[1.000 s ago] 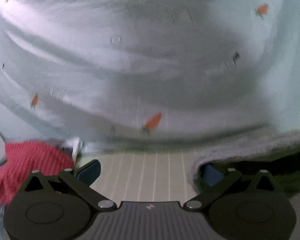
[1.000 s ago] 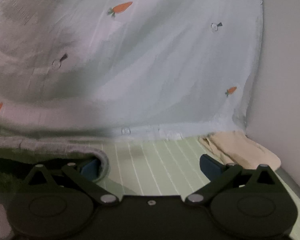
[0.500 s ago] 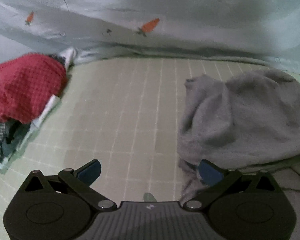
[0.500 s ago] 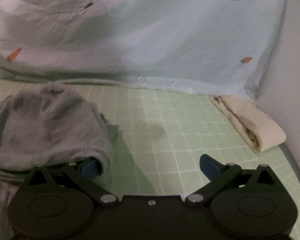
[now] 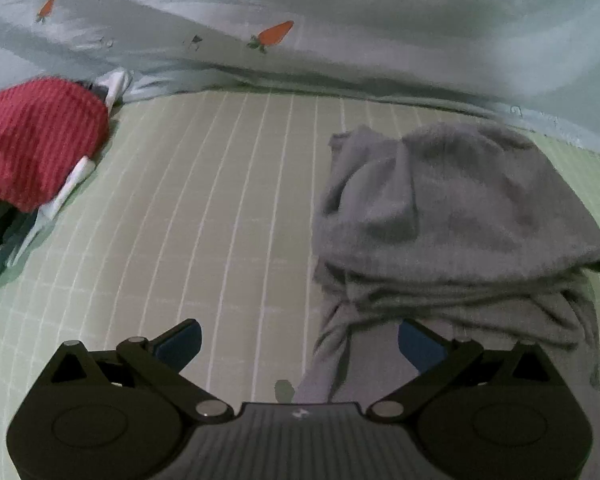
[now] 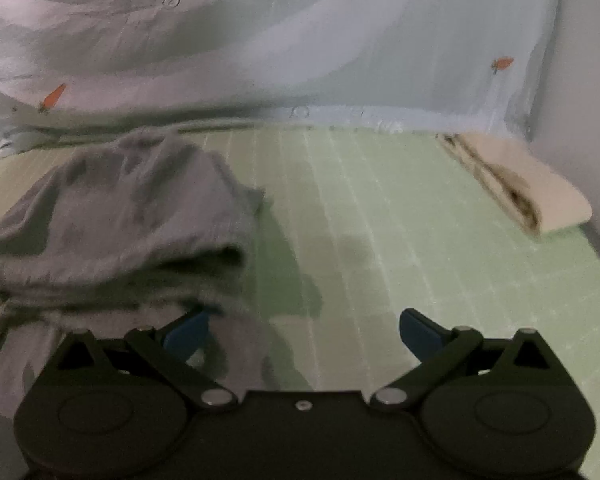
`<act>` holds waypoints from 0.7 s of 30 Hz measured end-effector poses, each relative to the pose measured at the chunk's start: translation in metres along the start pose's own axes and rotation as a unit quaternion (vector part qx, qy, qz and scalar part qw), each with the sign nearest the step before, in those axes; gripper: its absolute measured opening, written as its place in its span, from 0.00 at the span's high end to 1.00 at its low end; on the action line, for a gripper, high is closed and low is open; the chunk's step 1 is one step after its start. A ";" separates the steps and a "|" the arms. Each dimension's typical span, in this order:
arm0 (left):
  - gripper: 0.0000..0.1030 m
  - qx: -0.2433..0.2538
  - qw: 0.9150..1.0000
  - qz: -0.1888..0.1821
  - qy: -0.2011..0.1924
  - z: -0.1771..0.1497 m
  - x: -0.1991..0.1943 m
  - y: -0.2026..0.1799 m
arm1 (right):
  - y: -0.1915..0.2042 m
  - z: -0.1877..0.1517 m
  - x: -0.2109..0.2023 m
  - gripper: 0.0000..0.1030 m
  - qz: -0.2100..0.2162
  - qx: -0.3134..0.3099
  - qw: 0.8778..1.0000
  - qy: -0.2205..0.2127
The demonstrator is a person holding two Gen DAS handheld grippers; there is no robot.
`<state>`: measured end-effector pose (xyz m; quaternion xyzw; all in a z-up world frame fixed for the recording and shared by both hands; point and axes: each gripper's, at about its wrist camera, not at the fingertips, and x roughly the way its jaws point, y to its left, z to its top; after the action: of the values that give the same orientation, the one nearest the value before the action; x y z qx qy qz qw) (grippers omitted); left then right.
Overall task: Fold clothes
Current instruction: 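Smooth the folded hoodie flat with both open grippers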
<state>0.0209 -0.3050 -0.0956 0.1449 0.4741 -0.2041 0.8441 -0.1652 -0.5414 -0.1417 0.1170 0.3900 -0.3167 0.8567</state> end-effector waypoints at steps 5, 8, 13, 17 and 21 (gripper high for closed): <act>0.00 -0.010 1.000 -0.002 0.021 -0.028 -0.005 0.008 | 0.007 -0.024 -0.007 0.00 0.021 -0.006 0.999 0.032; 0.00 -0.015 0.999 -0.003 0.037 -0.047 -0.006 0.012 | 0.010 -0.040 -0.011 0.00 0.026 -0.015 0.998 0.050; 0.00 -0.018 0.998 -0.003 0.066 -0.079 -0.007 0.019 | 0.011 -0.069 -0.019 0.00 0.036 -0.014 0.996 0.081; 0.00 -0.026 0.996 0.001 0.088 -0.101 -0.007 0.028 | 0.012 -0.086 -0.020 0.00 0.039 -0.008 0.994 0.104; 0.00 -0.034 0.993 -0.001 0.112 -0.122 -0.004 0.036 | 0.011 -0.102 -0.024 0.00 0.046 0.004 0.991 0.125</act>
<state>-0.0541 -0.2188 -0.1522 0.1377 0.5726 -0.1707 0.7900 -0.2310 -0.4765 -0.1927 0.1771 0.4867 -0.2618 0.8144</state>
